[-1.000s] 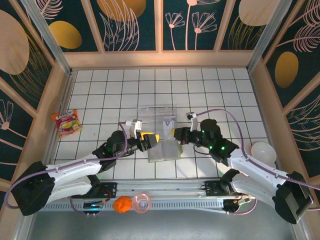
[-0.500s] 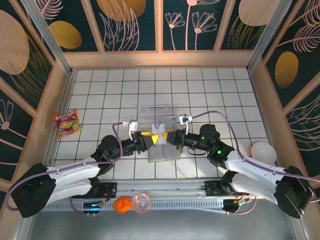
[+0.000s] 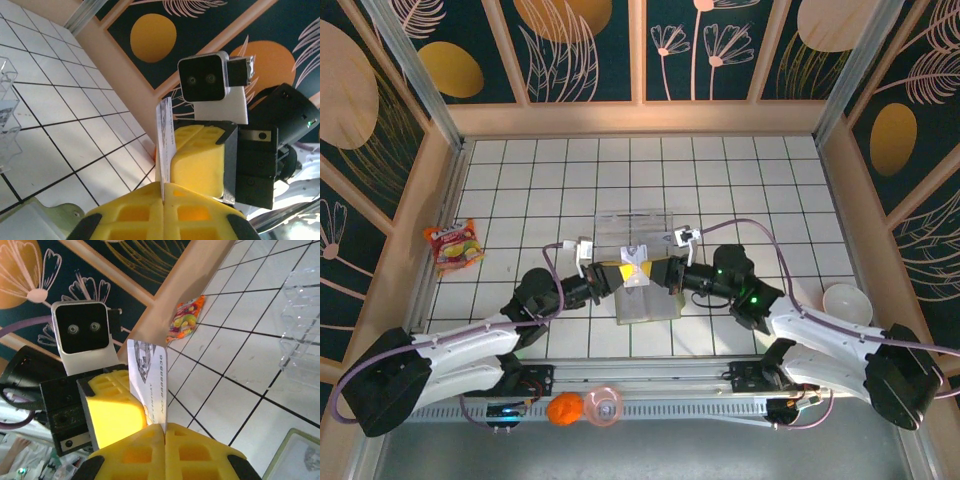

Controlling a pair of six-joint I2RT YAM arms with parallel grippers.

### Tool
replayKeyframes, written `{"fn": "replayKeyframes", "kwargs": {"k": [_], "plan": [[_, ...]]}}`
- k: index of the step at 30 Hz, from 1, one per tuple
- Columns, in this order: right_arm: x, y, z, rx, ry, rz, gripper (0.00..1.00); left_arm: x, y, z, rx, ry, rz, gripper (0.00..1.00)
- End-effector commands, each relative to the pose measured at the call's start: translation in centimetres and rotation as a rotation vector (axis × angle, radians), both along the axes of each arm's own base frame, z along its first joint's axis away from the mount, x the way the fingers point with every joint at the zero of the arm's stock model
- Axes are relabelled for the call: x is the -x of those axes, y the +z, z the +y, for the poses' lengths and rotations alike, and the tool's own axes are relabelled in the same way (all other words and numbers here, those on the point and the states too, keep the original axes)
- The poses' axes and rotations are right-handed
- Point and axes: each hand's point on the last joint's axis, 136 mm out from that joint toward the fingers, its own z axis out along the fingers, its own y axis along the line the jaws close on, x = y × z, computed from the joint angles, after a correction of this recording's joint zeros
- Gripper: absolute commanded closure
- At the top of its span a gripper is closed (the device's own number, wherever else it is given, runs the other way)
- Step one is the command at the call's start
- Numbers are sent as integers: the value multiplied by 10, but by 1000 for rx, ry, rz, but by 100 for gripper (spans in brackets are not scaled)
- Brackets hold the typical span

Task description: Take the credit cards out of the card holder

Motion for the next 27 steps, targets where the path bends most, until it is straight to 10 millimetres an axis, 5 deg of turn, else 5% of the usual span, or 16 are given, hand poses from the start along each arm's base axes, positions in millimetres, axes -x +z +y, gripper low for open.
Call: {"fn": "replayKeyframes", "kwargs": {"k": [1, 7, 12, 20, 27], "plan": [[-14, 4, -20, 76, -119, -38, 86, 6, 18, -12, -48, -63, -78, 100], [-25, 17, -84, 142, -331, -85, 81, -11, 6, -25, -314, -62, -133, 100], [-24, 21, -118, 155, -433, -93, 79, -30, 4, -48, -599, -143, -258, 100], [-21, 12, -131, 154, -464, -66, 80, -81, -3, -47, -1108, -227, -528, 100], [-23, -3, -134, 152, -474, -37, 80, -84, -26, -48, -1272, -427, -666, 100]]}}
